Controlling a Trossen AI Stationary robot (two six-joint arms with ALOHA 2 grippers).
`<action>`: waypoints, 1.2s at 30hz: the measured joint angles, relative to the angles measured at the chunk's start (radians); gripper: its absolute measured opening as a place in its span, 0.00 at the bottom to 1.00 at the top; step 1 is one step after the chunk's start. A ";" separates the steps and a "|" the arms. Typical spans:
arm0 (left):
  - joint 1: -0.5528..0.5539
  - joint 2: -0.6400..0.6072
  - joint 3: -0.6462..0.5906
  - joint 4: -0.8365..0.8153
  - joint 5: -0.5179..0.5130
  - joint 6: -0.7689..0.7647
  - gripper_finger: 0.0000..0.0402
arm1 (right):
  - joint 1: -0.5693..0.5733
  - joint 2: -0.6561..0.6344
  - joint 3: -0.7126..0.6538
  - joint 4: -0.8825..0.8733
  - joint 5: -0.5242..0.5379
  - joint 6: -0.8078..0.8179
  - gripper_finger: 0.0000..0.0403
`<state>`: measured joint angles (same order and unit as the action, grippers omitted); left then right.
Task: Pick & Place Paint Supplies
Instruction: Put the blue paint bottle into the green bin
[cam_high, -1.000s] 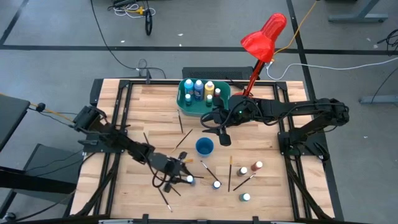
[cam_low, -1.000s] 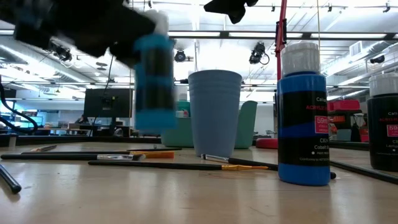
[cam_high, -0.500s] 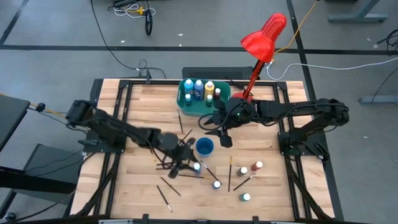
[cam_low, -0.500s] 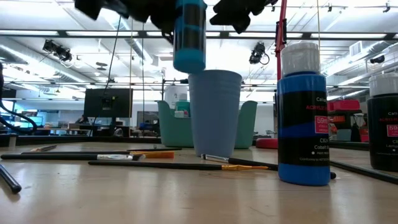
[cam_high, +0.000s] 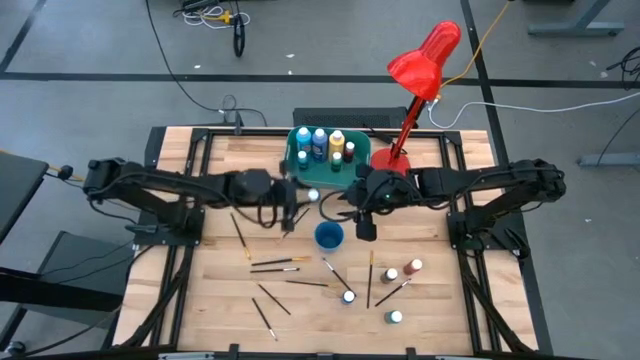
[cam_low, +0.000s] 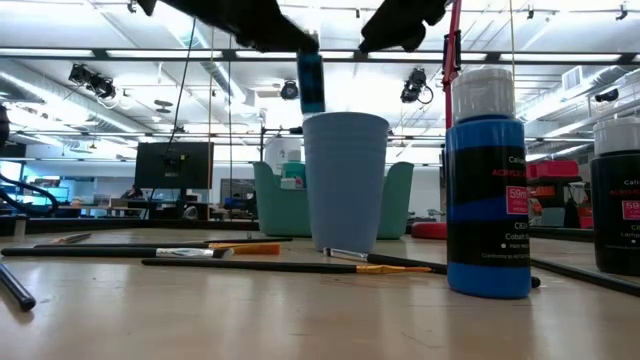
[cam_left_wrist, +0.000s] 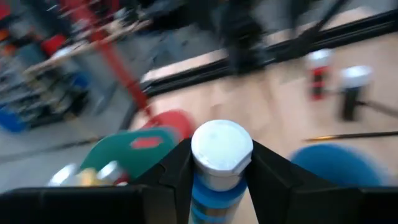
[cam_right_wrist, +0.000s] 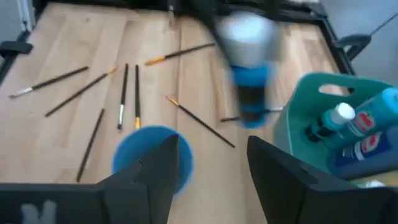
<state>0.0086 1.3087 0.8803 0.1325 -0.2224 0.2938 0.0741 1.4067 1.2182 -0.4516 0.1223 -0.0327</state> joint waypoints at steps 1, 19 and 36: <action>0.025 0.010 0.000 0.005 -0.003 -0.011 0.32 | 0.006 0.000 0.000 0.000 0.000 0.008 0.48; 0.276 0.423 -0.001 0.303 -0.256 -0.211 0.34 | 0.059 0.013 0.000 0.025 0.002 0.100 0.48; 0.275 0.477 -0.001 0.331 -0.391 -0.503 0.33 | 0.059 0.013 0.000 0.045 0.001 0.076 0.48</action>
<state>0.2840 1.7859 0.8791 0.4639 -0.6129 -0.2087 0.1329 1.4200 1.2182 -0.4071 0.1235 0.0429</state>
